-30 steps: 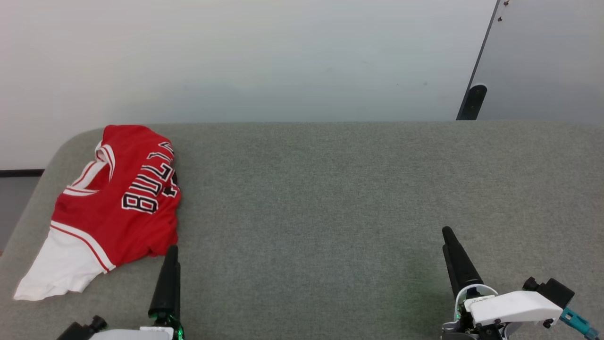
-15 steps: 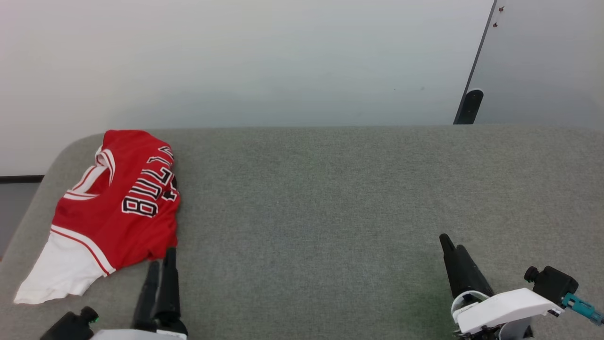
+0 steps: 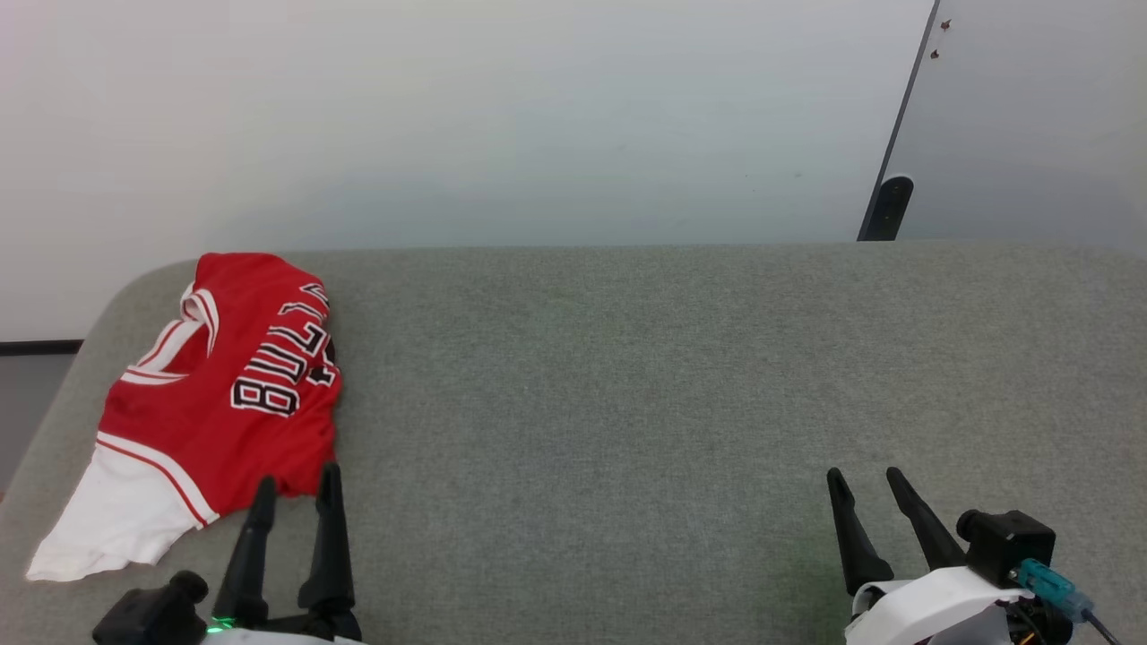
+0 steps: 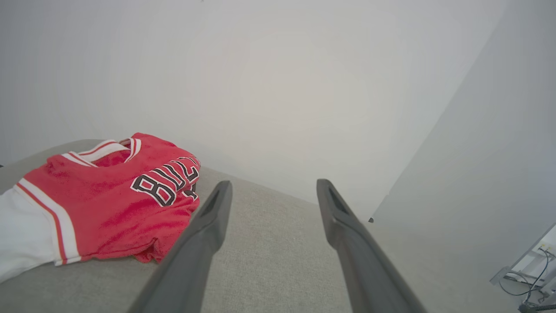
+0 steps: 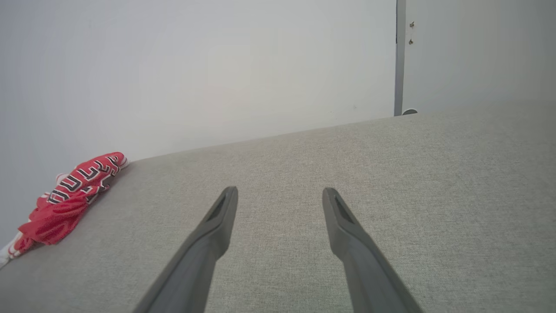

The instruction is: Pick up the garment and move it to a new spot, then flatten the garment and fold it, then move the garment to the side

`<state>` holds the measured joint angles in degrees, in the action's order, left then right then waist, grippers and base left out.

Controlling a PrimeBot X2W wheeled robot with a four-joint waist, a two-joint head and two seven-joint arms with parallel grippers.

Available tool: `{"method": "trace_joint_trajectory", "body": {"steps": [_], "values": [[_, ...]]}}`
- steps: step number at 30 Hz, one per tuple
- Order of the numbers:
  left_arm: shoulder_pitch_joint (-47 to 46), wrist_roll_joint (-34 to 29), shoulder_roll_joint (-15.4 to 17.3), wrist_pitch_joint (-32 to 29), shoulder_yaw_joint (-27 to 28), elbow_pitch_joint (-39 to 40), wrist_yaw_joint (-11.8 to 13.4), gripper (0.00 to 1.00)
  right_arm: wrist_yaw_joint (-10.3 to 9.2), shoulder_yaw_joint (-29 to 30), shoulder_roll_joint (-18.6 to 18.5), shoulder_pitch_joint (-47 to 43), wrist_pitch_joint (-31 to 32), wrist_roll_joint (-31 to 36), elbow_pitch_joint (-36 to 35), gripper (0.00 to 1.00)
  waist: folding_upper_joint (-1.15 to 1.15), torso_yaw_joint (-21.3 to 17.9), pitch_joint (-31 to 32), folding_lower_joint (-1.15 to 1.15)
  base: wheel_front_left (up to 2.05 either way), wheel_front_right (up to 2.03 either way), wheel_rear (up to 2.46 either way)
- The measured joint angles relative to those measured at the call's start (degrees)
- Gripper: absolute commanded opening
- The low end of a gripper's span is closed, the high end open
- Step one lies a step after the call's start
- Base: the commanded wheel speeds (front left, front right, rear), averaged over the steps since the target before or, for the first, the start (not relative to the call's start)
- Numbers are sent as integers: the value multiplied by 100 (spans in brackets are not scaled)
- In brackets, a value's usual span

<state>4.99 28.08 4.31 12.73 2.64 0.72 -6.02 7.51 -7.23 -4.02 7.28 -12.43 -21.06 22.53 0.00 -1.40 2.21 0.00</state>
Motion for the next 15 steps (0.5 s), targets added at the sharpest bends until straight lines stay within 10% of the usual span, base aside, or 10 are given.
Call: {"method": "trace_joint_trajectory", "body": {"steps": [15], "values": [[125,-1372,-116,152,182,260,-112,100,0,129,102,-183,-122,1134,-71,100,0,-28,0,0,0,0,0]]}}
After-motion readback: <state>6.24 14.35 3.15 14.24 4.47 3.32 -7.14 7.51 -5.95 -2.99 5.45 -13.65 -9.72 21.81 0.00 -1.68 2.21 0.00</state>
